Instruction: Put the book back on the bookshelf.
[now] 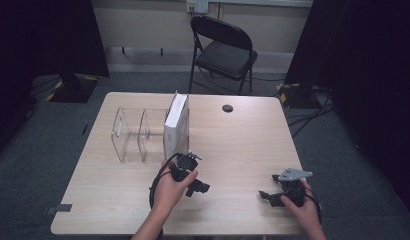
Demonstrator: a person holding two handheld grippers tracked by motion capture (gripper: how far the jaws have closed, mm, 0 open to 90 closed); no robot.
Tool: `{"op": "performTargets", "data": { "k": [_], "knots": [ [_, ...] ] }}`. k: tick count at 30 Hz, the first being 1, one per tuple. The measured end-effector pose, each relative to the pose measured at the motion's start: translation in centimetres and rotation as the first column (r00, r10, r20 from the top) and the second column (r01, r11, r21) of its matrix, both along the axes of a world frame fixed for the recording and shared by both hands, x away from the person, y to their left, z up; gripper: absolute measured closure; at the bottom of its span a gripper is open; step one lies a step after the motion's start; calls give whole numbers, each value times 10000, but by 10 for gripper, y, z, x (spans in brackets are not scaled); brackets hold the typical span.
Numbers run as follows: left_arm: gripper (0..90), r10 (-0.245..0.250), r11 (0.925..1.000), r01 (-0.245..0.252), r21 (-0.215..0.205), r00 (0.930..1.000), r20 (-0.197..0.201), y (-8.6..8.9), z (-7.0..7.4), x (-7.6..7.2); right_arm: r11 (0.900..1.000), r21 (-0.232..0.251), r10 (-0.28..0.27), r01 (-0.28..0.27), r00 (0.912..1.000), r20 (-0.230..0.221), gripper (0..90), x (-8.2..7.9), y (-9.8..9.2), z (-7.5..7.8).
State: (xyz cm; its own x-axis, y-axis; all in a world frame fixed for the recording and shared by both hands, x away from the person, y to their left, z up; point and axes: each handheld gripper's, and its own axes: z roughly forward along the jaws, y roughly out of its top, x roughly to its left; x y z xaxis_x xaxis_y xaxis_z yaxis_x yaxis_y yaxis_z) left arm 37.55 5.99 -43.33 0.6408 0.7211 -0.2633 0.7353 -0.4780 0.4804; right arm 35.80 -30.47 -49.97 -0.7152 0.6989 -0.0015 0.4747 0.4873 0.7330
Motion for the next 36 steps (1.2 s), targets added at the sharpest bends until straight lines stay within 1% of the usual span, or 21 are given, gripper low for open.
{"op": "performTargets", "data": {
  "k": [2,4,5,6,8,10,11,12,13,15,17,21,22,23,24,25,28,29,30,33,36],
  "knots": [
    [166,-60,10000,60,72,10000,13,-2,-3,0,10000,9,-7,7,10000,-12,135,0,0,0],
    [166,-53,10000,54,45,9999,-85,-4,-5,-1,10000,3,12,-12,10000,0,135,0,0,0],
    [166,-113,9998,114,149,9999,-50,-4,-7,-1,10000,7,13,-13,10000,-2,135,0,0,0],
    [166,-20,9999,21,124,10000,-80,-5,-8,-2,10000,5,12,-12,10000,-1,135,0,0,0],
    [166,-89,9999,90,117,9999,-88,-5,-10,-2,10000,7,14,-14,10000,0,135,0,0,0],
    [166,-60,9997,62,237,10000,-72,-5,-13,-3,10000,7,15,-15,10000,-2,135,0,0,0],
    [167,-50,9999,52,163,9999,-101,-6,-15,-4,10000,9,16,-16,10000,-1,135,0,0,0],
    [168,-136,9997,138,198,9998,-114,-6,-17,-3,10000,6,15,-15,10000,1,135,0,0,0],
    [168,-60,9999,62,111,9999,-155,-7,-19,-4,10000,9,17,-17,10000,-2,135,0,0,0],
    [168,-56,9997,59,243,9999,-96,-6,-23,-4,10000,8,15,-15,10000,-2,135,0,0,0],
    [168,-5,9999,7,148,9999,-136,-7,-26,-5,10000,7,18,-18,10000,-1,135,0,0,0],
    [168,-81,9994,84,338,9999,-72,-8,-31,-6,10000,6,17,-17,10000,1,135,0,0,0],
    [169,-42,9998,44,215,10000,-85,-9,-32,-7,10000,7,18,-18,10000,0,135,0,0,0],
    [169,-128,9995,131,278,9999,-92,-9,-33,-7,10000,7,17,-17,10000,0,135,0,0,0],
    [169,-58,9995,61,309,9999,-85,-9,-34,-7,10000,9,22,-22,10000,2,135,0,0,0],
    [170,-104,9992,106,387,9999,-47,-10,-35,-8,10000,9,22,-22,10000,-3,135,0,0,0],
    [161,-79,9994,75,330,9999,121,-11,-38,-9,10000,9,26,-26,10000,1,135,0,0,0],
    [161,-260,9987,254,450,9996,133,-10,-37,-9,10000,3,32,-32,10000,5,135,0,0,0],
    [161,-259,9984,248,505,9994,213,-10,-38,-9,10000,8,28,-28,10000,-2,135,0,0,0],
    [155,-546,9967,515,624,9973,488,-10,-39,-11,10000,6,24,-24,10000,-7,135,0,0,0],
    [149,-591,9973,554,480,9951,795,-9,-41,-14,10000,3,35,-35,10000,5,135,0,0,0]
  ]
}}
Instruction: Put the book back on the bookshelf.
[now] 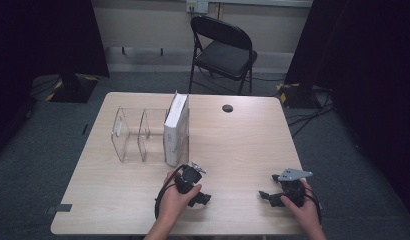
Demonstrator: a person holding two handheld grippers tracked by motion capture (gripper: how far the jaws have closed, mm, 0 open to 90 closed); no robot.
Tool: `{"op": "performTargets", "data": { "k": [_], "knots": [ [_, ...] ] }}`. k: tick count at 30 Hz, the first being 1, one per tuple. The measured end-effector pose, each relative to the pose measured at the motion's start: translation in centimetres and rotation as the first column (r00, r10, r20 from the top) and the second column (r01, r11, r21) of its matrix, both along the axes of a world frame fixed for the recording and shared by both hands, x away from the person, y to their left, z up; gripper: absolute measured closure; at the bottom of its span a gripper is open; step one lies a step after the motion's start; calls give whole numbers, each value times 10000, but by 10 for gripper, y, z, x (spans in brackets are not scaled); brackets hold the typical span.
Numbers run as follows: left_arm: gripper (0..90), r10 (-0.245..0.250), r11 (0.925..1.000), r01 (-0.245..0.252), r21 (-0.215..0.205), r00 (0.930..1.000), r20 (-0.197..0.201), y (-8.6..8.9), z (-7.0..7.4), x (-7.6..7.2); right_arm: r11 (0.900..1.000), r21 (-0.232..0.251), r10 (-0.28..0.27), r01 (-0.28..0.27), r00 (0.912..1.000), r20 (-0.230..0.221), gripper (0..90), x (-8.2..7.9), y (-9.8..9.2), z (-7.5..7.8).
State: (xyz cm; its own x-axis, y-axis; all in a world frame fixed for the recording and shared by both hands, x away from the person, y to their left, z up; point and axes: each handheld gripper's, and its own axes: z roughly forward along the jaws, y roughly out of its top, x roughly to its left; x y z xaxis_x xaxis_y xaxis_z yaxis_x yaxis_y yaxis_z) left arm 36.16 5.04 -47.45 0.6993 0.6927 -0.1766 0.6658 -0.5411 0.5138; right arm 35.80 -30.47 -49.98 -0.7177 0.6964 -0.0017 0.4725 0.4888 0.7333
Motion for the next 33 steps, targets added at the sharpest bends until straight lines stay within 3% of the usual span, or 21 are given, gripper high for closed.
{"op": "performTargets", "data": {
  "k": [4,10,19,24,33],
  "knots": [
    [126,-102,9998,110,-183,9991,415,0,-4,-4,10000,-1,-2,2,10000,-6,135,0,0,0],
    [69,-116,9998,125,-134,9974,715,-1,-7,-9,10000,0,1,-1,10000,-3,135,0,0,0],
    [0,-738,9971,754,-91,9907,1144,-2,-12,-14,10000,-3,0,0,10000,-5,135,0,0,0],
    [0,-704,9973,727,-118,9880,1374,-3,-14,-16,10000,-3,-4,4,10000,-6,135,0,0,0],
    [0,-1009,9949,990,198,9712,2160,-2,-19,-23,10000,-1,-3,3,10000,-7,135,0,0,0]
  ]
}}
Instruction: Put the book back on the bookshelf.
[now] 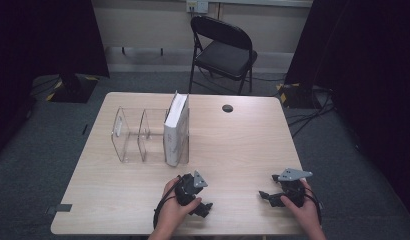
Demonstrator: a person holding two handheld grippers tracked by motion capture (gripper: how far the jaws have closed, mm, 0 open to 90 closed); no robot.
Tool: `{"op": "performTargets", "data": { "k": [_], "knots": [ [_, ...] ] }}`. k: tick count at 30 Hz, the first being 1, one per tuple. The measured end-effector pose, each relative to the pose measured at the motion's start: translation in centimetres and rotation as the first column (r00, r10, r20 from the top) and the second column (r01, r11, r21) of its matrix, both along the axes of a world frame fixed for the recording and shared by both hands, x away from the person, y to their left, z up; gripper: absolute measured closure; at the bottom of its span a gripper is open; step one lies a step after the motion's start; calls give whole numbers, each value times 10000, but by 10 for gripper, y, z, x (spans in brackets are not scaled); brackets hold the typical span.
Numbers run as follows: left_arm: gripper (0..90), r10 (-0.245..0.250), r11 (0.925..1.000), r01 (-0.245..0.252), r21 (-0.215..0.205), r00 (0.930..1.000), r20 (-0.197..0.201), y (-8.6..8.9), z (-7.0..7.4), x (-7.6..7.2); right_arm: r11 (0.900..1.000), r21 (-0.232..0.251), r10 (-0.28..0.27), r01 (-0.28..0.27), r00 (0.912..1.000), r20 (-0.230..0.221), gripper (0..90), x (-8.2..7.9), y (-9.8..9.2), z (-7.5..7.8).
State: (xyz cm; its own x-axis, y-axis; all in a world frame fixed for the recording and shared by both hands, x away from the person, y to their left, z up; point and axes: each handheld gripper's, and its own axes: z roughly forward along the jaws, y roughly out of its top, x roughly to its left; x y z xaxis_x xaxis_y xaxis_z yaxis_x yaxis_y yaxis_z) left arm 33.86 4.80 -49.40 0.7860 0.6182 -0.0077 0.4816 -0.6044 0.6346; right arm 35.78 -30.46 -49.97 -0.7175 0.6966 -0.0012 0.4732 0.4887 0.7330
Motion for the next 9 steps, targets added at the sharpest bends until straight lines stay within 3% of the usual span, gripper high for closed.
{"op": "performTargets", "data": {
  "k": [9],
  "knots": [
    [0,-71,9997,77,-229,9997,252,4,-2,-3,10000,-4,2,-2,10000,5,135,0,0,0]
  ]
}}
